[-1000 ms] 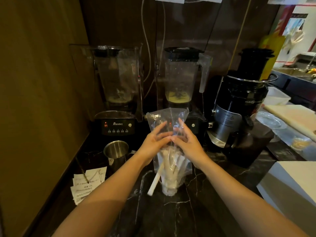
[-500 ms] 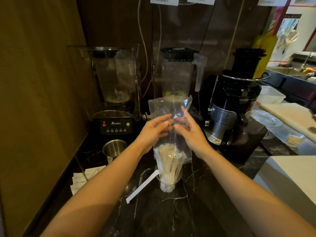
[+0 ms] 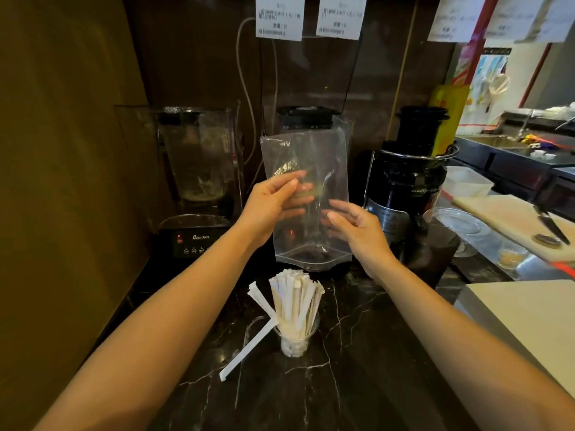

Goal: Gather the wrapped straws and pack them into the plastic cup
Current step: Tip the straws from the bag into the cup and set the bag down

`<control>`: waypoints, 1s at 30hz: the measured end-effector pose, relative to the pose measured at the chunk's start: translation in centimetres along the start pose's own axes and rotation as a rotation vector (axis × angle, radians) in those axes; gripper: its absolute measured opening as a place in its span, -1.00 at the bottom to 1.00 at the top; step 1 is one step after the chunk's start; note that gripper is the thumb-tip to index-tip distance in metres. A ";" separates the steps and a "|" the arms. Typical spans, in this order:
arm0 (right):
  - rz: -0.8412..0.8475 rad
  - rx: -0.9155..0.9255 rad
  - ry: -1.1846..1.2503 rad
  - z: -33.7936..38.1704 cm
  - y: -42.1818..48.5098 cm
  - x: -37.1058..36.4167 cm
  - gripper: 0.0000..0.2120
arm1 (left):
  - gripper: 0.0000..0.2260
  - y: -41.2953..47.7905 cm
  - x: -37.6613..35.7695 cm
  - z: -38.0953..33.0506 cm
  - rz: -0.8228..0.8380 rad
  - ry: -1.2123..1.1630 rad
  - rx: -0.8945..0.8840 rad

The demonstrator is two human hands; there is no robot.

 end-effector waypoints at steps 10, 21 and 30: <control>0.029 -0.042 0.028 0.8 -1.6 -0.7 -0.79 | -0.86 -1.6 2.3 -0.1 -0.165 0.011 -0.006; 0.097 -0.167 0.134 -1.5 -4.2 -2.3 -0.77 | -0.81 -10.2 10.8 7.4 -0.343 0.395 0.305; 0.055 -0.281 0.098 -4.6 -5.8 -3.0 -0.78 | -0.66 -14.8 11.1 15.8 0.056 1.094 0.541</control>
Point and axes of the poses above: each hand's wrist, its own y-axis towards the middle knuckle, its own x-axis out of the back of the hand, z = x × y, the point moved 4 cm from there along y, towards the middle knuckle, and after that the axes turned 15 degrees about -y, right-handed, at the moved point
